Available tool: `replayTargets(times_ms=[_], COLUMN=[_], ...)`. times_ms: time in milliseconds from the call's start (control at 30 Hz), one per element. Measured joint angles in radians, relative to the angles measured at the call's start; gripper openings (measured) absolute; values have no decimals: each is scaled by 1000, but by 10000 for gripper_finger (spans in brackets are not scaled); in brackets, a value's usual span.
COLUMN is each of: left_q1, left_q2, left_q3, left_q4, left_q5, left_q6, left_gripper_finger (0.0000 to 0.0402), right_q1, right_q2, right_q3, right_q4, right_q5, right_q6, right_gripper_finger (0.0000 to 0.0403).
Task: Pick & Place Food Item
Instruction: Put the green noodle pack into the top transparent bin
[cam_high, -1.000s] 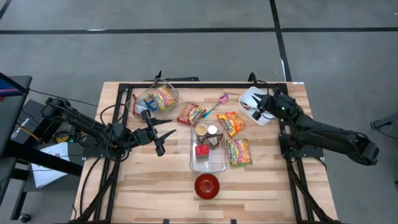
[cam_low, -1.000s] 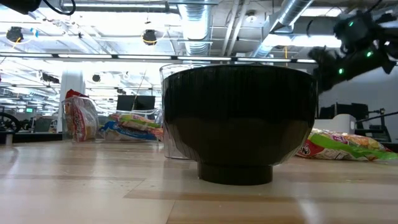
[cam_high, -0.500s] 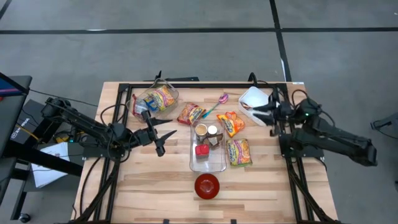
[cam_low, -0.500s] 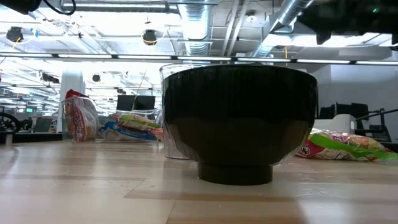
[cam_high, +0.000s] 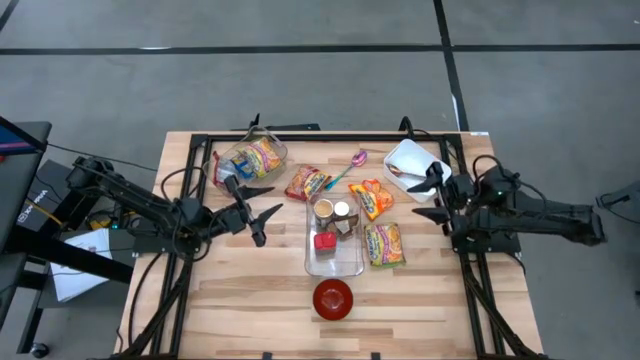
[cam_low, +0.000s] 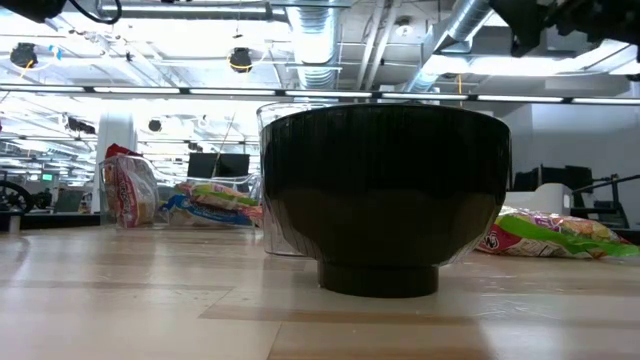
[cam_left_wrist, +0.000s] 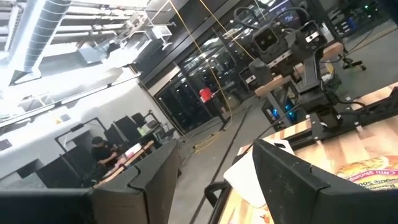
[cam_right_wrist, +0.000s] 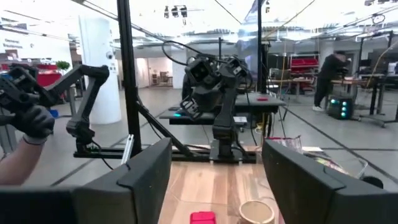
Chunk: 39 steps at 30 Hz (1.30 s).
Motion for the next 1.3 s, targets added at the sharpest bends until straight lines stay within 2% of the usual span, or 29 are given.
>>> replayTargets(times_ms=[100,167,333,567,800,1033,1300], left_q1=[0,0,0,0,0,0,0], left_q2=[-1,-1,-1,-1,-1,-1,-8], left_q3=[0,0,0,0,0,0,0], left_q4=[0,1,1,3,4,4,7], left_q5=[0,-1,-4,-3,-3,-3,1], left_q6=[4,9,11,10,8,8,9], left_gripper_finger=[201,201,201,201,201,201,201], right_q1=[17,19,22,47,58,154,195], right_q2=[1,6,61,187,358,521,633], right_q3=[4,37,156,168,168,167,167], right_q4=[-38,-143,-495,-769,-760,-764,-761], right_q5=[29,63,240,359,337,327,330], right_q6=[45,86,279,486,579,682,772], right_gripper_finger=[236,230,209,182,176,175,168])
